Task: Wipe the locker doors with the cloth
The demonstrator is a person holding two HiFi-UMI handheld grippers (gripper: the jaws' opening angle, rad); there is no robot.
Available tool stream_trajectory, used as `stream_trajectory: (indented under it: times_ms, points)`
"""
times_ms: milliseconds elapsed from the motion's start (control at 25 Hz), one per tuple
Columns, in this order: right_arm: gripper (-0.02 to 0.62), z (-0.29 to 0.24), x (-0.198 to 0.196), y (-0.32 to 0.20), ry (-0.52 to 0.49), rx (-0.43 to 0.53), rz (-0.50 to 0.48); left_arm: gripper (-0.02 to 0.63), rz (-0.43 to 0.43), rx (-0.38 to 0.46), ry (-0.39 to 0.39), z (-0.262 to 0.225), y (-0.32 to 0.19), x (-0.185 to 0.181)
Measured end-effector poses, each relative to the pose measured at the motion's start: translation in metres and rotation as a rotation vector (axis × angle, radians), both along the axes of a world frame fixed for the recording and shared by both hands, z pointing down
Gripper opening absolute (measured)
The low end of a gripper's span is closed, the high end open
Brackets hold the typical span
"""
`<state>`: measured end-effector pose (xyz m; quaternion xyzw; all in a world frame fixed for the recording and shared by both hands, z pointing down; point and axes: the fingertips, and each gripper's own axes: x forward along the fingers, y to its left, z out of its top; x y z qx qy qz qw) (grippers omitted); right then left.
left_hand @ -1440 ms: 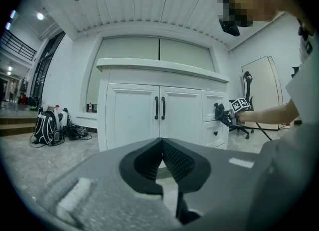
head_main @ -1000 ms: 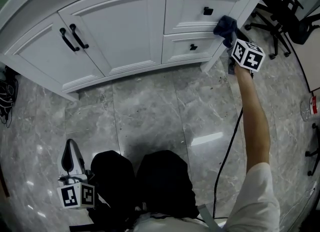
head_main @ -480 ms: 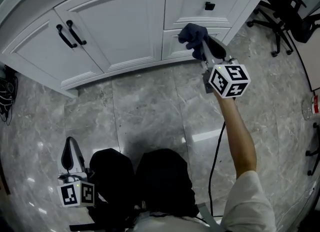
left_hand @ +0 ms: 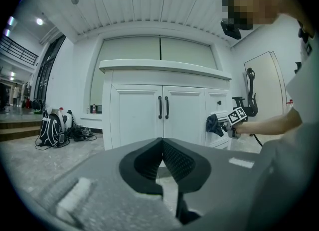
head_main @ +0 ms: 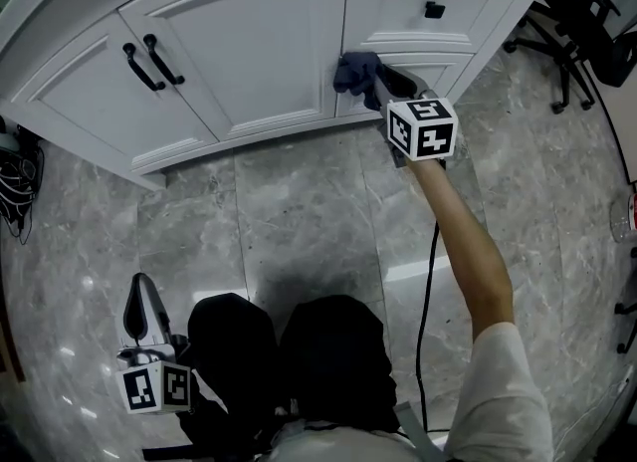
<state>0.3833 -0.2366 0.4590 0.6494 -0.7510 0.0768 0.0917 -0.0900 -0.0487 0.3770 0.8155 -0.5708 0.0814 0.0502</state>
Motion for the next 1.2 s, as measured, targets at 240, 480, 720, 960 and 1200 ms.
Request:
stream_trajectory:
  times_ms: [240,480,720,960,1200]
  points:
    - [0.066,-0.004,0.075,0.017,0.034,-0.014,0.153,0.002,0.012,-0.013,0.006,0.006,-0.002,0.003]
    - [0.064,-0.004,0.151,0.034,0.049,-0.039,0.307,0.002,0.016,-0.018,0.004,0.009,-0.002,0.004]
    - [0.064,0.0,0.2,0.045,0.065,-0.056,0.429,0.002,0.013,-0.016,0.0,0.008,-0.001,0.004]
    - [0.064,-0.005,0.215,0.058,0.029,-0.015,0.462,0.002,0.008,-0.017,-0.001,0.007,0.001,0.004]
    - [0.064,-0.021,0.129,0.089,-0.022,0.089,0.3,0.002,0.014,-0.022,-0.004,0.01,-0.002,0.004]
